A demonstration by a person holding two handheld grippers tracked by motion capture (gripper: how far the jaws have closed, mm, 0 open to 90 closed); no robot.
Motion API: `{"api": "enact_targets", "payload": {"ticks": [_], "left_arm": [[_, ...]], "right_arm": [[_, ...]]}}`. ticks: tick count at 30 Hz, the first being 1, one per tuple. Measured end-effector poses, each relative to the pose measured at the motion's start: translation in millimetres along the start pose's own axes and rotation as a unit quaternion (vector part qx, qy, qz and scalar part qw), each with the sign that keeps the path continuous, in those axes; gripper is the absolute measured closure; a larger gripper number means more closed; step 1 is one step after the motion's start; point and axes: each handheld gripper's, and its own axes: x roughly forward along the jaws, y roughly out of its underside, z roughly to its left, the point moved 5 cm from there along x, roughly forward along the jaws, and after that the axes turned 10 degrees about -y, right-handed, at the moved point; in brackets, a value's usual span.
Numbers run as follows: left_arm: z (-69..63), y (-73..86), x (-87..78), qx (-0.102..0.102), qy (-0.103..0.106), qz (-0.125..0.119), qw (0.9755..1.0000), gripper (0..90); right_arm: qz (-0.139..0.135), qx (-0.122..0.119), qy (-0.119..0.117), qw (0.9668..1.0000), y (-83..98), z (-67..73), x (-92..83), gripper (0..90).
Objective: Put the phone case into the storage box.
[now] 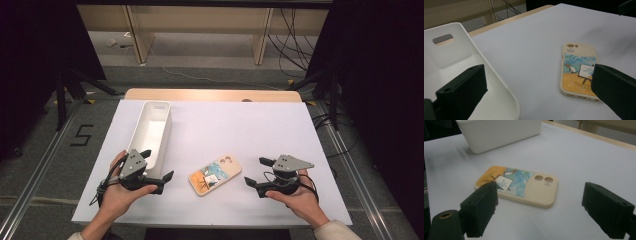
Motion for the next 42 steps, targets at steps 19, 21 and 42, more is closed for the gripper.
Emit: {"api": "enact_targets", "payload": {"ticks": [19, 21, 42], "left_arm": [[-1.1, -0.7, -1.3, 0.003, -0.001, -0.002, 1.0, 0.0], [-1.4, -0.8, -1.3, 0.004, -0.001, -0.002, 1.0, 0.0], [-23.1, -6.6, 0.4, 0.006, 0.026, 0.007, 0.9996, 0.0]], "right_arm": [[-0.002, 0.001, 0.004, 1.0, 0.0, -0.4, -1.4, 14.8], [-0.002, 0.001, 0.005, 1.0, 0.0, -0.9, -1.5, 14.8], [-0.001, 0.003, 0.006, 1.0, 0.6, -2.3, -1.4, 14.8]]}}
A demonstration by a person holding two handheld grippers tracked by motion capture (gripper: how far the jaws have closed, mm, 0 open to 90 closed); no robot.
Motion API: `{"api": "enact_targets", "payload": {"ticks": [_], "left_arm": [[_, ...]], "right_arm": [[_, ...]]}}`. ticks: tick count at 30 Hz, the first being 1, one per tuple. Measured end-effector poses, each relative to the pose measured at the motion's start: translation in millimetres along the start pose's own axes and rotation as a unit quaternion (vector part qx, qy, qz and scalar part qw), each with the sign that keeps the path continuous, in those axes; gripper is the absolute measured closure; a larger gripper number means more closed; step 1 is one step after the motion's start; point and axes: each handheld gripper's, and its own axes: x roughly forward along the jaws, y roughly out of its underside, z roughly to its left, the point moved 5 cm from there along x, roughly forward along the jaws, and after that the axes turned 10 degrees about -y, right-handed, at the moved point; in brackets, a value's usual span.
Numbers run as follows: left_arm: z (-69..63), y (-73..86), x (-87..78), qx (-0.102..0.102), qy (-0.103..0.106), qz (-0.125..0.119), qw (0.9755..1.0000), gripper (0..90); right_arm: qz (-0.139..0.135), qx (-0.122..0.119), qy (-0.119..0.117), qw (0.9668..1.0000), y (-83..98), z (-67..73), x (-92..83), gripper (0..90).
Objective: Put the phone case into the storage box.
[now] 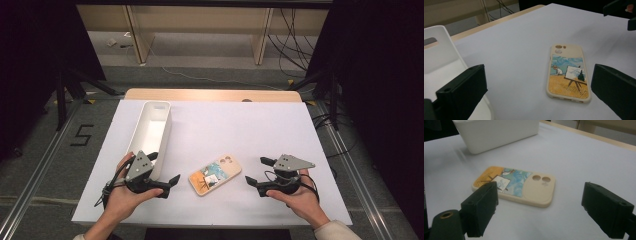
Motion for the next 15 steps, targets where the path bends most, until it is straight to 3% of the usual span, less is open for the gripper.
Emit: {"api": "enact_targets", "payload": {"ticks": [6, 15], "left_arm": [[-9.1, -4.0, 8.2, 0.006, 0.005, 0.004, 1.0, 0.0], [-32.5, -9.9, 31.9, 0.024, 0.031, 0.024, 0.9989, 0.0]], "right_arm": [[0.0, 0.002, 0.0, 1.0, 0.4, -0.5, 0.3, 14.8], [0.001, 0.0, 0.001, 1.0, 0.9, -1.1, 0.5, 14.8]]}}
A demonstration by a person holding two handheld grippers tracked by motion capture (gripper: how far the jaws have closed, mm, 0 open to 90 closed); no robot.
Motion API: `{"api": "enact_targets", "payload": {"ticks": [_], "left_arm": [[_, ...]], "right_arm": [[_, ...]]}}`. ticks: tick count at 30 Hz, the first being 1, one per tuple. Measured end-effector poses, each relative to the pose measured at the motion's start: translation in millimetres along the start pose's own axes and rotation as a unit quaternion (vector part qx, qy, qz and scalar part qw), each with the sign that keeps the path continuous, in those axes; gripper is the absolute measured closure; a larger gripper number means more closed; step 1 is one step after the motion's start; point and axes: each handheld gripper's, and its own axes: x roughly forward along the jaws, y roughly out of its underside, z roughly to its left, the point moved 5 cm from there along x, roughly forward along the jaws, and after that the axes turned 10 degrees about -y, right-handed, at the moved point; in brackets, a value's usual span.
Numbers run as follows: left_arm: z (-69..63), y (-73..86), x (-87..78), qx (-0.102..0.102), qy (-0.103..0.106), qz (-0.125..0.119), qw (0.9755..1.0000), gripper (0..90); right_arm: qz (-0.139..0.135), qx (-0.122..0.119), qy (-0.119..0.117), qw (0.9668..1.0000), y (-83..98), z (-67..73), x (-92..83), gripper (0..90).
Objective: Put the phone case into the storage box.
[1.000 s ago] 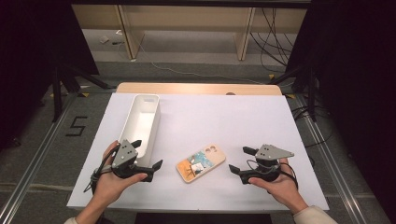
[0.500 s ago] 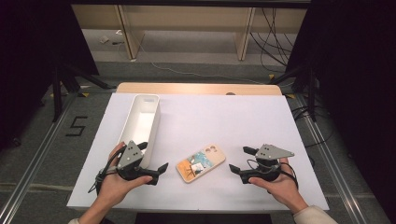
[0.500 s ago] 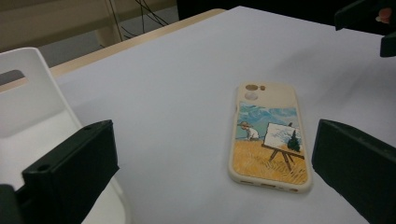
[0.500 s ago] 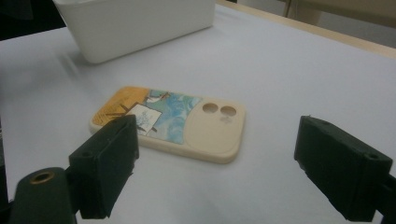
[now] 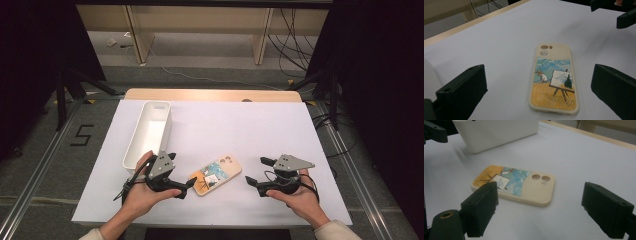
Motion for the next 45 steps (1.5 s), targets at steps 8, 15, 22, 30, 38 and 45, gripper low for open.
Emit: {"api": "enact_targets", "payload": {"ticks": [8, 15, 22, 30, 38, 45], "left_arm": [[-13.8, -8.5, 28.5, 0.007, 0.014, 0.016, 0.9997, 0.0], [-24.7, -10.6, 49.1, 0.019, 0.027, 0.034, 0.9989, 0.0], [-33.4, -12.0, 75.5, 0.031, 0.036, 0.058, 0.9972, 0.0], [-36.0, -13.4, 96.0, 0.034, 0.038, 0.072, 0.9961, 0.0], [-43.7, -15.4, 113.2, 0.041, 0.051, 0.086, 0.9942, 0.0], [-51.4, -18.4, 124.9, 0.048, 0.057, 0.091, 0.993, 0.0]], "right_arm": [[0.001, 0.001, 0.0, 1.0, 0.2, -0.3, -0.6, 14.9], [0.0, -0.001, -0.001, 1.0, 0.1, -0.1, -0.4, 14.9], [0.0, 0.001, -0.002, 1.0, 0.1, 0.0, -0.6, 14.9], [0.0, 0.001, -0.002, 1.0, 0.4, -0.5, -0.6, 15.0], [0.0, 0.005, -0.002, 1.0, 1.3, -1.3, -1.5, 15.3], [-0.001, 0.005, -0.001, 1.0, 1.7, -1.0, -2.8, 15.3]]}}
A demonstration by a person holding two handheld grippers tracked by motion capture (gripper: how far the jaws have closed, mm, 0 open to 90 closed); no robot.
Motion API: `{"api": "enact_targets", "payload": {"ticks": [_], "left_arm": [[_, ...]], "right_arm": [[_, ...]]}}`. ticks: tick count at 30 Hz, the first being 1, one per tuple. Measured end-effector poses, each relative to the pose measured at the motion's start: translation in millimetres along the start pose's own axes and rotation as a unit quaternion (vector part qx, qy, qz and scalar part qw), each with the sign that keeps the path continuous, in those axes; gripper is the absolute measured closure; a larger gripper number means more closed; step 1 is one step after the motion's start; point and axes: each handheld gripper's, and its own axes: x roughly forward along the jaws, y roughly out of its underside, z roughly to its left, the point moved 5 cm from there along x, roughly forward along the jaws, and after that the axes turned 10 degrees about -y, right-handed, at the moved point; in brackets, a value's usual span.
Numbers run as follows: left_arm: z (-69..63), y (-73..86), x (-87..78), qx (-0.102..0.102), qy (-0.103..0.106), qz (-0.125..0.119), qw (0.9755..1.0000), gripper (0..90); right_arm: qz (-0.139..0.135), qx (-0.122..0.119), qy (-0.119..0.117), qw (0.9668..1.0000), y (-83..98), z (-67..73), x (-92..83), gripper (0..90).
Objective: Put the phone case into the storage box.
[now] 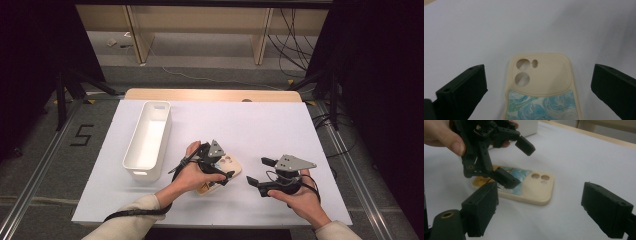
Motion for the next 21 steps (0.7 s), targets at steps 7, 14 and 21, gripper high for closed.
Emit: {"api": "enact_targets", "payload": {"ticks": [7, 14, 21], "left_arm": [[-3.7, -1.5, 9.6, 0.006, 0.007, 0.011, 0.9999, 0.0], [-6.8, -6.4, 20.5, 0.012, 0.02, 0.026, 0.9994, 0.0], [-8.5, -9.9, 30.9, 0.017, 0.023, 0.043, 0.9987, 0.0]], "right_arm": [[0.0, 0.002, 0.002, 1.0, 0.4, -0.3, -0.8, 15.4], [-0.001, 0.002, 0.003, 1.0, 0.5, -0.8, -1.4, 15.4], [-0.002, 0.002, 0.003, 1.0, 0.6, -1.1, -1.7, 15.4]]}}
